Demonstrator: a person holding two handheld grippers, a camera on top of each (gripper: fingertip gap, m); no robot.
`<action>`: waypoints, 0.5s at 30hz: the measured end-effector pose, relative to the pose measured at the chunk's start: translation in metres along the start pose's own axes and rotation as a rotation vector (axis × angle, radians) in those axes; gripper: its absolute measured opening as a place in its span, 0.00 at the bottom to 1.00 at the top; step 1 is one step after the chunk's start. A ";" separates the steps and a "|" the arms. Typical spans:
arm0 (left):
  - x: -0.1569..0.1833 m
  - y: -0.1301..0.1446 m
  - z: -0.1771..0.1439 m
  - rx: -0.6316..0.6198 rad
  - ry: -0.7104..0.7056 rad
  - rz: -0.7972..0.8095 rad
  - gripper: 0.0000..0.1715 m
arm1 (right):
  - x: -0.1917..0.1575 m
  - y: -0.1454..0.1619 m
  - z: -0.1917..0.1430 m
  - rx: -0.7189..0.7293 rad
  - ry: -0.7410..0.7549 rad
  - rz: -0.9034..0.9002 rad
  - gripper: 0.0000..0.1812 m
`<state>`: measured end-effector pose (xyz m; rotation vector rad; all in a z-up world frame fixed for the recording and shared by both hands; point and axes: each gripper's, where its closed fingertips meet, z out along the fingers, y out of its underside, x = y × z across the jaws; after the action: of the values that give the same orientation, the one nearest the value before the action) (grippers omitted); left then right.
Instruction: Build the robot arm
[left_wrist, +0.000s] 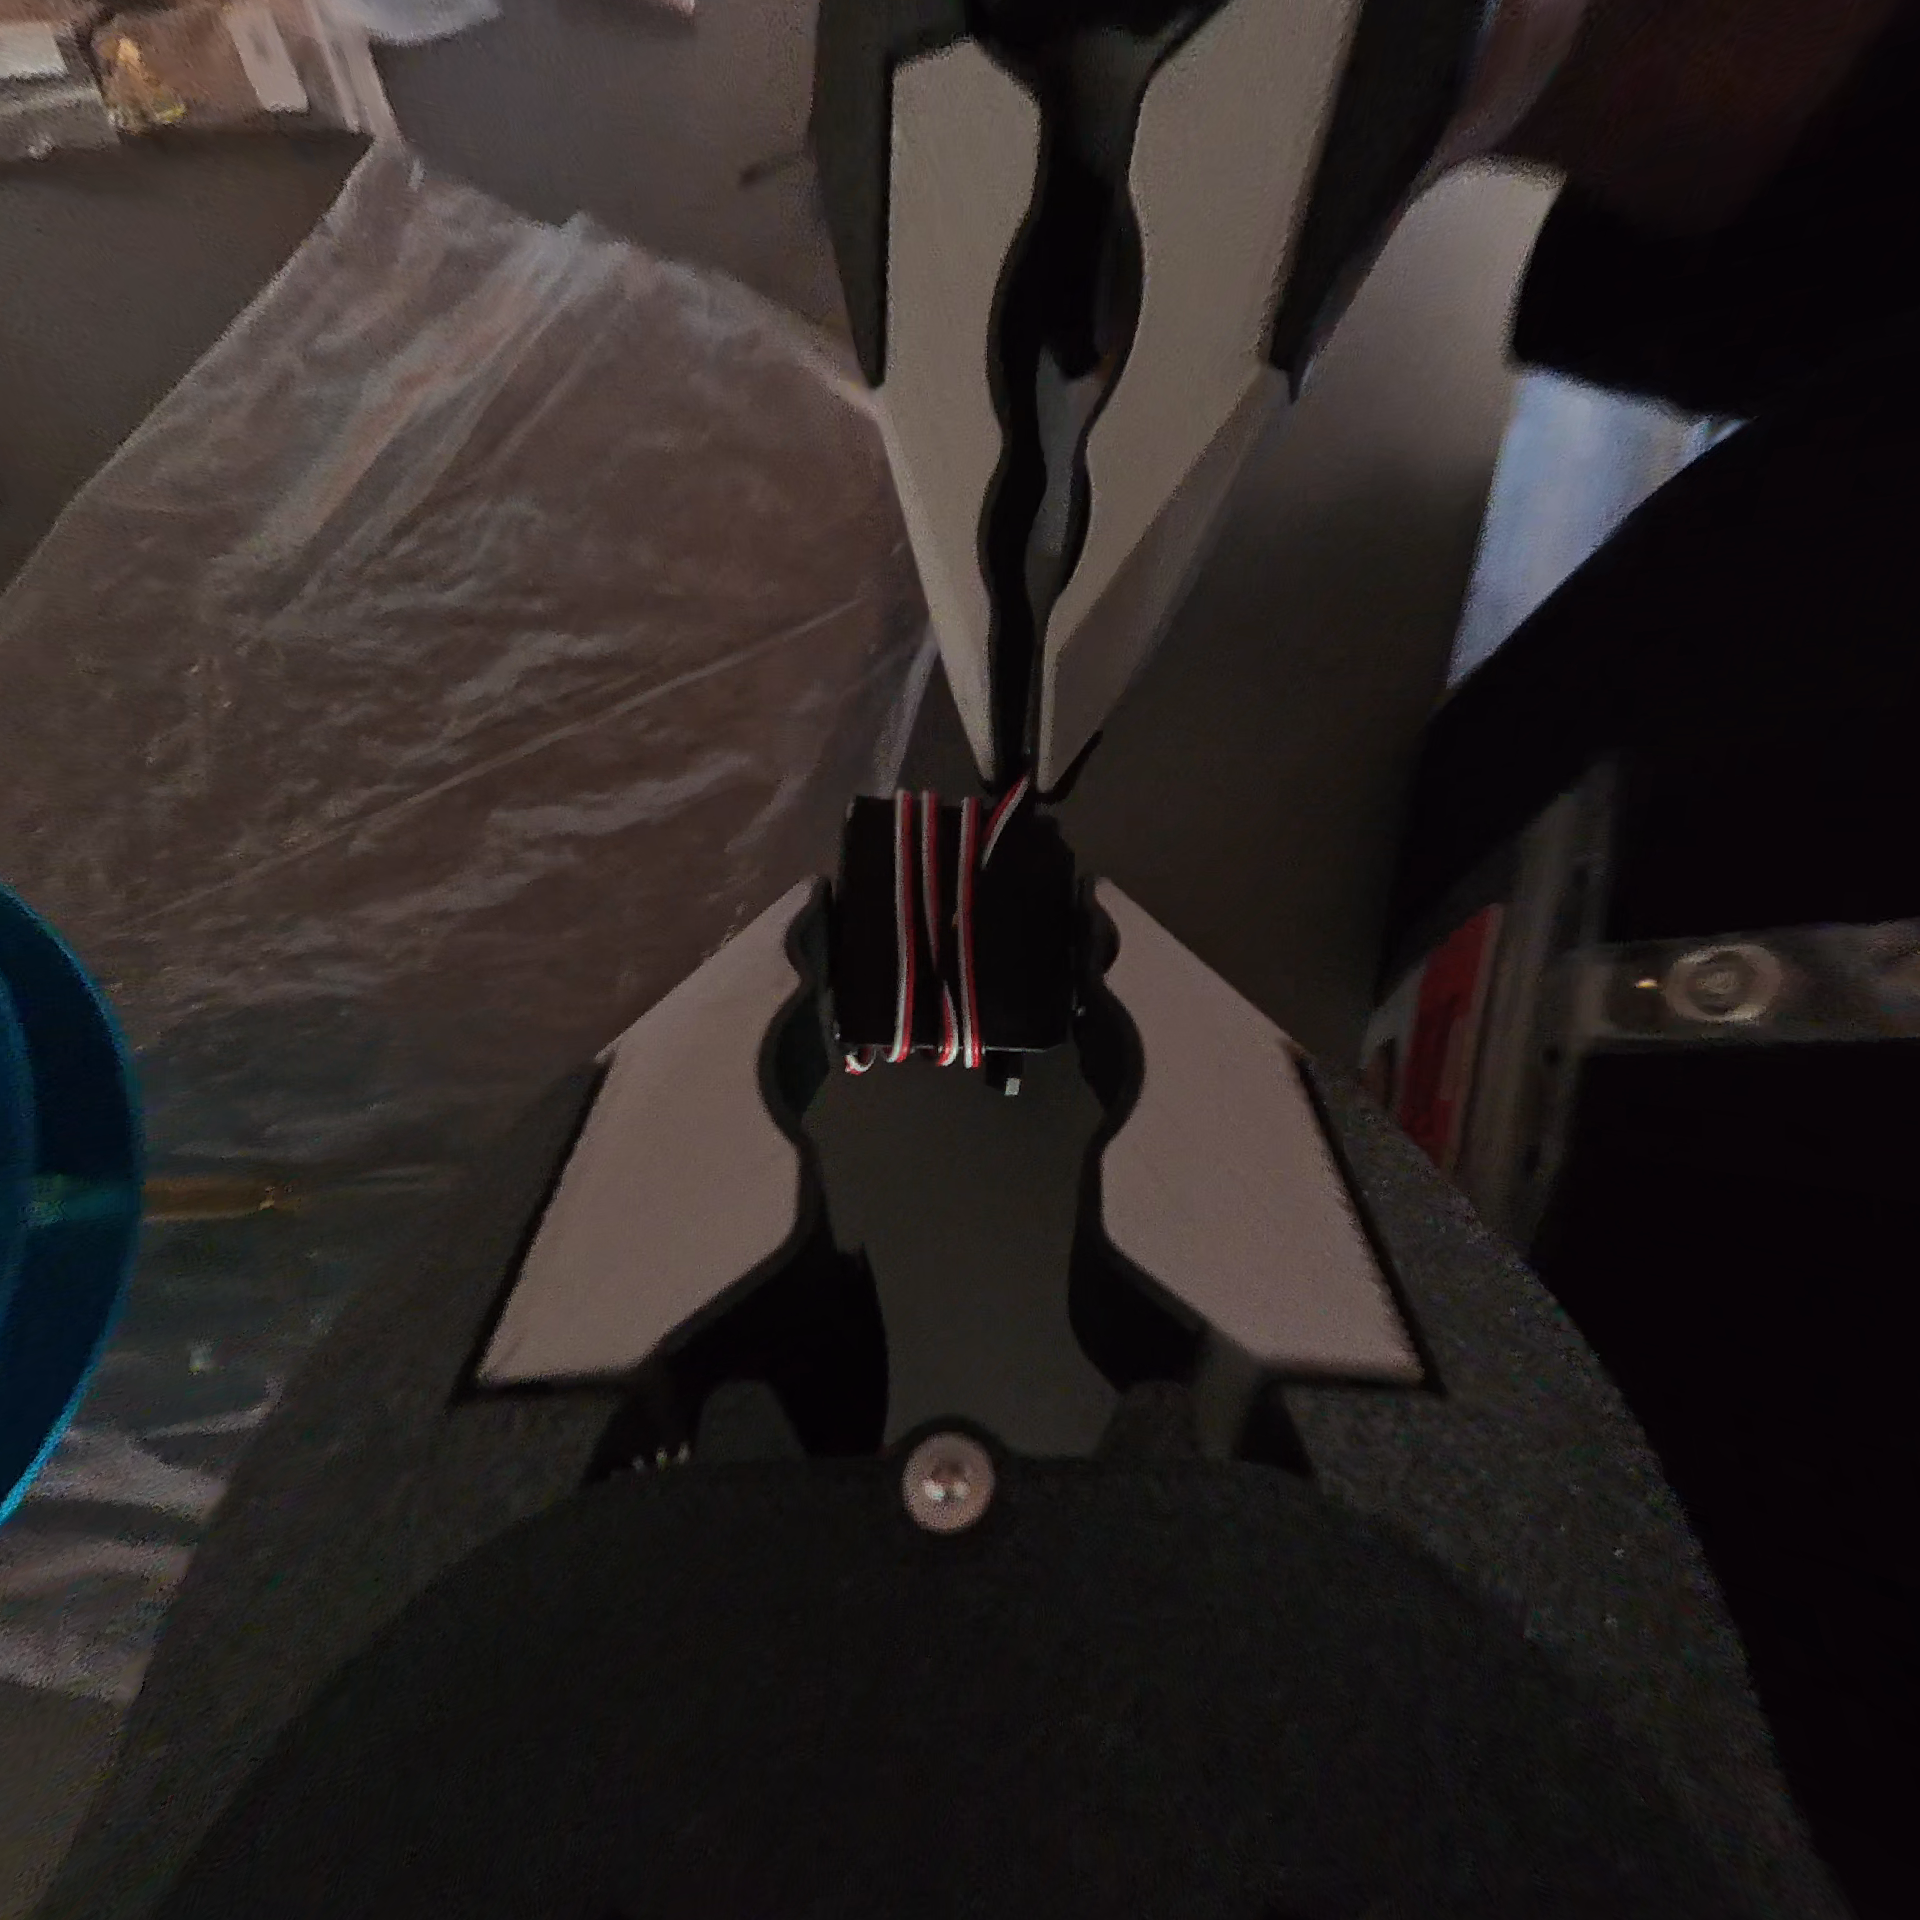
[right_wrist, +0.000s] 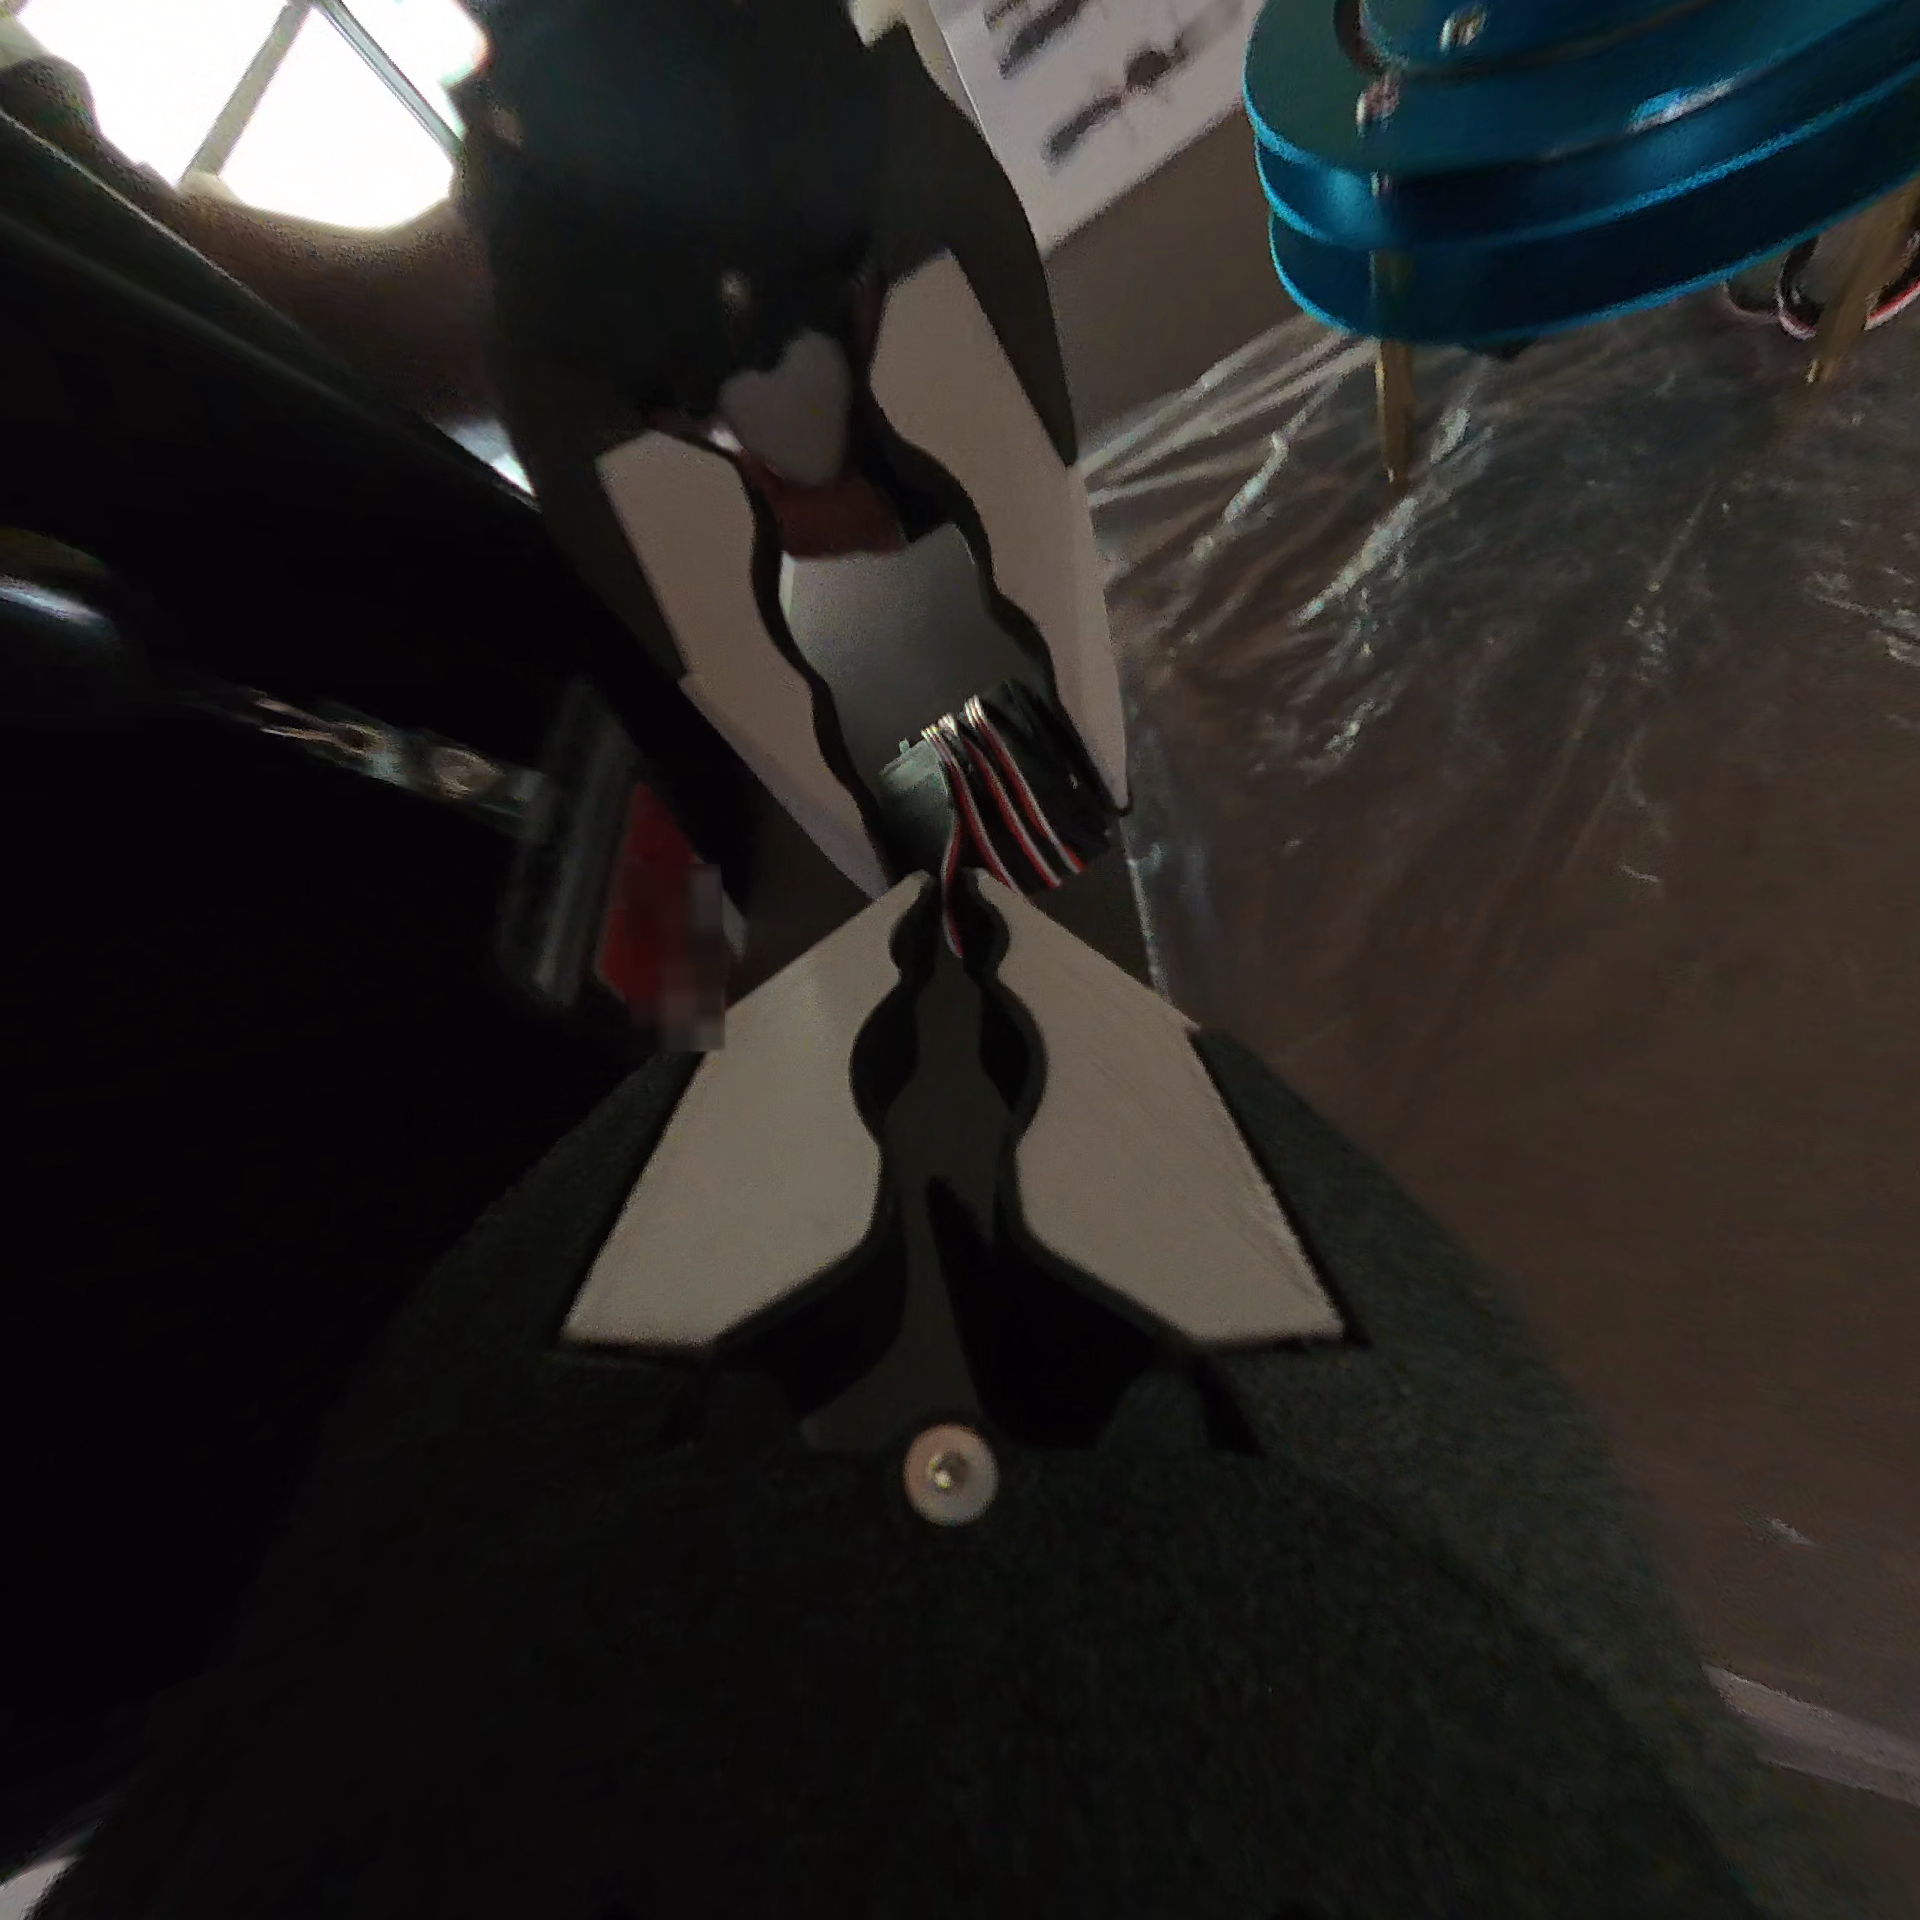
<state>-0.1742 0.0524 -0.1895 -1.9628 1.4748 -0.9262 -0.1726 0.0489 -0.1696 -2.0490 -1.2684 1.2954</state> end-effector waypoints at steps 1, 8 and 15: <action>0.003 -0.005 -0.004 0.036 0.029 -0.024 0.26 | -0.004 -0.005 -0.006 0.048 -0.030 0.023 0.01; 0.015 -0.055 -0.055 0.397 0.238 -0.241 0.26 | -0.010 -0.018 -0.051 0.270 -0.115 0.144 0.01; 0.018 -0.095 -0.078 0.628 0.204 -0.302 0.26 | -0.005 0.003 -0.059 0.047 0.119 0.156 0.27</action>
<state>-0.1730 0.0622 -0.0654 -1.6613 0.8314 -1.5383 -0.1208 0.0506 -0.1404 -2.1931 -1.0352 1.2354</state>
